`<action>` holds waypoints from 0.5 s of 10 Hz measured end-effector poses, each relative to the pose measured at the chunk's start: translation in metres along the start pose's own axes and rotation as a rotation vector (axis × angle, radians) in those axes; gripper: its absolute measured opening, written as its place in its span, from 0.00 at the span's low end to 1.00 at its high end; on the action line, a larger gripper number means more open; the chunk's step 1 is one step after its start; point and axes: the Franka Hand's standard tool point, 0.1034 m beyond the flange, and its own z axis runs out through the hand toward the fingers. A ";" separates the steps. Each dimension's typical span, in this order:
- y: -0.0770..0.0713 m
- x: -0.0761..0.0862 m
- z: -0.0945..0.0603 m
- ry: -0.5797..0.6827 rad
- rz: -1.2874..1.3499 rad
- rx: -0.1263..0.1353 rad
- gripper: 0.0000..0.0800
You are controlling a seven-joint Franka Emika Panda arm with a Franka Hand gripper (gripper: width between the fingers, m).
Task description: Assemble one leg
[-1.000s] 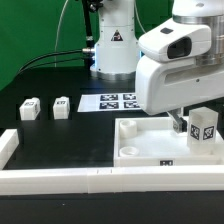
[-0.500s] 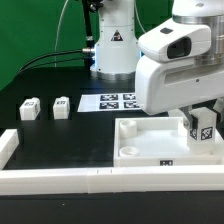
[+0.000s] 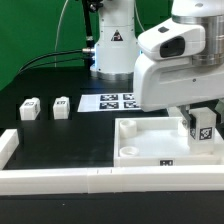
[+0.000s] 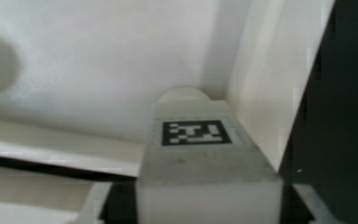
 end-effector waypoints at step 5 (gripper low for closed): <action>0.002 0.000 0.001 0.007 0.540 0.016 0.37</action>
Offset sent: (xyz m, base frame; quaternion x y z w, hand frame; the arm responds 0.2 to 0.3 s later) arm -0.0051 -0.0008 0.0010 -0.0048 0.0098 0.2927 0.9562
